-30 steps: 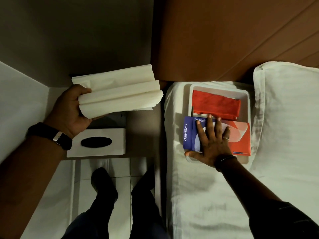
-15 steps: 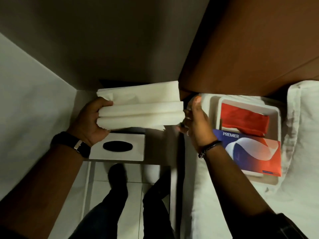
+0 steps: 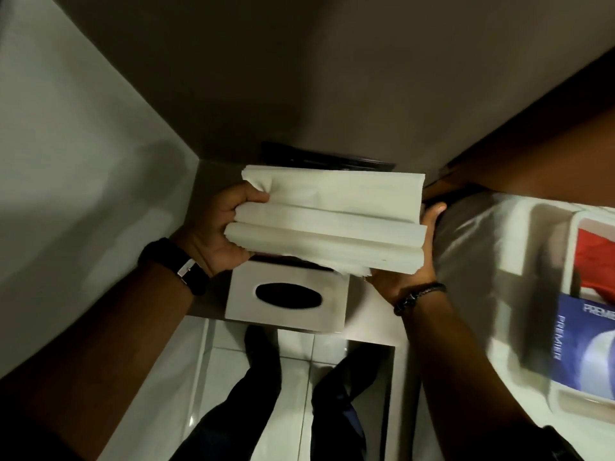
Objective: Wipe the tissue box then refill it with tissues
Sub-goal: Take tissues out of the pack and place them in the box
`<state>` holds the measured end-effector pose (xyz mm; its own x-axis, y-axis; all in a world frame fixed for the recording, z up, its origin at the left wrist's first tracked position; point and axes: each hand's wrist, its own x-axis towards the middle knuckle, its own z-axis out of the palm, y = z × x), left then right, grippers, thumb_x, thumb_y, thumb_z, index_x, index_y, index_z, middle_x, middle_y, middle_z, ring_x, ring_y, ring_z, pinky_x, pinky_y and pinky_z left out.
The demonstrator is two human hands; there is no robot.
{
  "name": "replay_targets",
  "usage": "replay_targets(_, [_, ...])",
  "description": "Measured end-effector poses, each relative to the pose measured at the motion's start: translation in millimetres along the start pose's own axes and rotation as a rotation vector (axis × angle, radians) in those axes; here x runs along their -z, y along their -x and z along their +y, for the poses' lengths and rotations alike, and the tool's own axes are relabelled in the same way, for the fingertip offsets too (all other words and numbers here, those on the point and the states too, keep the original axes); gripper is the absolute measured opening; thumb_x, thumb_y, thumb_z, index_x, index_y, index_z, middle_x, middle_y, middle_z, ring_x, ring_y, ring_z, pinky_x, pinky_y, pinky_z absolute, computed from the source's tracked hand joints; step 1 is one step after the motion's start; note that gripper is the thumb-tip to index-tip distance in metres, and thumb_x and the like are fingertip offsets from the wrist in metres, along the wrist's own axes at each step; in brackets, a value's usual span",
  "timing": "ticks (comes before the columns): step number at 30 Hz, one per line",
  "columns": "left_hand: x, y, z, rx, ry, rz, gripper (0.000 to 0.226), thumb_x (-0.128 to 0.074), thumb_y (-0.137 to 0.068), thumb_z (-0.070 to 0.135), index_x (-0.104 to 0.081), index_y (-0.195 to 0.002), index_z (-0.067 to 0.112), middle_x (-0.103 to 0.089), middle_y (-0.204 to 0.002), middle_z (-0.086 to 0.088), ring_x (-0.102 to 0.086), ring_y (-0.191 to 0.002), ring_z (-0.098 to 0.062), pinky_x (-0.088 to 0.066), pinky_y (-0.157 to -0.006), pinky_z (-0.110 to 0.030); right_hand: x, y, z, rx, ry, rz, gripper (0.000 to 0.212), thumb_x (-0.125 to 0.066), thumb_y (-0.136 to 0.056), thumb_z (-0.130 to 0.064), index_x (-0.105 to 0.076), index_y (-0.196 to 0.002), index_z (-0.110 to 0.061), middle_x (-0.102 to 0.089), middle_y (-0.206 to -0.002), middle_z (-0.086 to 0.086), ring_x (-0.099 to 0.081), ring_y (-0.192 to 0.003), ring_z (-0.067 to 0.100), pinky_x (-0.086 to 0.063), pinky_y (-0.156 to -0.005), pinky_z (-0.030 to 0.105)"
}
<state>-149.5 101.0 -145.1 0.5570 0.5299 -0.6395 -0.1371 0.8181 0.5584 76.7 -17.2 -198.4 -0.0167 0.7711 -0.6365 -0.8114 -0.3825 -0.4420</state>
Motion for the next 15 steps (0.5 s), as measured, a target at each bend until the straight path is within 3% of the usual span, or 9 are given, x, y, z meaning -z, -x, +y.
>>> replay_targets(2, [13.5, -9.0, -3.0, -0.011, 0.021, -0.024, 0.025, -0.052, -0.079, 0.024, -0.067, -0.098, 0.022, -0.07, -0.078, -0.002, -0.069, -0.07, -0.02, -0.056, -0.056, -0.031, 10.2, -22.4, 19.6, -0.06, -0.11, 0.065, 0.071, -0.025, -0.091, -0.072, -0.077, -0.097, -0.024, -0.075, -0.102, 0.005, -0.072, -0.092, 0.029, -0.057, -0.077, 0.046])
replay_targets(3, [18.5, -13.3, -6.5, -0.018, 0.034, -0.04, 0.023, -0.053, -0.078, 0.024, -0.07, -0.093, 0.023, -0.07, -0.075, -0.001, -0.069, -0.067, -0.019, -0.056, -0.055, -0.031, 28.8, -35.3, 31.6, -0.131, -0.192, -0.02, 0.065, -0.026, -0.101, -0.053, -0.079, -0.086, -0.018, -0.076, -0.092, 0.008, -0.074, -0.082, 0.028, -0.059, -0.069, 0.043])
replay_targets(4, [22.9, -17.6, -11.2, -0.021, 0.05, -0.054, 0.022, -0.054, -0.077, 0.024, -0.072, -0.089, 0.023, -0.07, -0.074, -0.001, -0.069, -0.066, -0.019, -0.055, -0.054, -0.031, 41.2, -42.3, 34.4, -0.228, -0.162, 0.058, 0.067, -0.024, -0.106, -0.034, -0.079, -0.073, -0.015, -0.076, -0.081, 0.009, -0.074, -0.075, 0.023, -0.06, -0.067, 0.038])
replay_targets(5, [24.8, -21.0, -15.5, -0.014, 0.064, -0.065, 0.021, -0.055, -0.077, 0.024, -0.074, -0.087, 0.024, -0.07, -0.074, -0.001, -0.069, -0.066, -0.02, -0.055, -0.054, -0.031, 45.1, -37.2, 38.8, -0.202, -0.076, -0.163, 0.079, -0.012, -0.107, -0.025, -0.078, -0.068, -0.007, -0.075, -0.078, 0.015, -0.074, -0.078, 0.022, -0.059, -0.076, 0.032])
replay_targets(7, [32.3, -30.6, -26.5, 0.017, 0.076, -0.066, 0.021, -0.056, -0.075, 0.024, -0.075, -0.085, 0.024, -0.07, -0.075, -0.002, -0.069, -0.066, -0.021, -0.055, -0.054, -0.032, 46.4, -30.4, 32.2, -0.082, 0.019, -0.086, 0.114, 0.017, -0.091, -0.057, -0.057, -0.101, 0.029, -0.056, -0.108, 0.048, -0.058, -0.115, 0.045, -0.035, -0.111, 0.042])
replay_targets(9, [40.7, -38.5, -34.8, 0.047, 0.062, -0.051, 0.023, -0.055, -0.076, 0.025, -0.075, -0.086, 0.023, -0.07, -0.075, -0.003, -0.069, -0.066, -0.02, -0.055, -0.054, -0.031, 41.7, -38.7, 37.2, -0.018, -0.116, -0.085, 0.147, 0.022, -0.058, -0.091, -0.042, -0.129, 0.022, -0.044, -0.132, 0.043, -0.039, -0.134, 0.047, -0.014, -0.119, 0.047])
replay_targets(10, [45.1, -41.6, -37.1, 0.058, 0.052, -0.044, 0.024, -0.054, -0.077, 0.024, -0.073, -0.091, 0.022, -0.07, -0.076, -0.003, -0.069, -0.067, -0.021, -0.055, -0.054, -0.03, 33.4, -44.7, 36.0, 0.027, -0.064, -0.089, 0.138, 0.006, -0.061, -0.097, -0.05, -0.133, 0.007, -0.054, -0.131, 0.033, -0.044, -0.132, 0.042, -0.016, -0.119, 0.049])
replay_targets(12, [56.2, -48.0, -39.8, 0.067, 0.027, -0.027, 0.029, -0.053, -0.077, 0.023, -0.066, -0.102, 0.019, -0.069, -0.082, -0.005, -0.068, -0.07, -0.021, -0.056, -0.056, -0.032, 38.0, -57.4, 34.1, -0.051, -0.171, -0.297, 0.099, -0.035, -0.067, -0.094, -0.061, -0.129, -0.021, -0.064, -0.127, 0.009, -0.05, -0.128, 0.034, -0.015, -0.118, 0.053])
replay_targets(15, [73.1, -57.4, -41.4, 0.076, -0.041, 0.007, 0.033, -0.049, -0.078, 0.019, -0.065, -0.106, 0.02, -0.069, -0.091, -0.006, -0.069, -0.08, -0.024, -0.059, -0.067, -0.037, 49.7, -60.6, 27.9, -0.046, -0.076, -0.272, 0.101, -0.044, -0.07, -0.087, -0.049, -0.14, -0.014, -0.05, -0.143, 0.016, -0.04, -0.136, 0.039, -0.028, -0.111, 0.06])
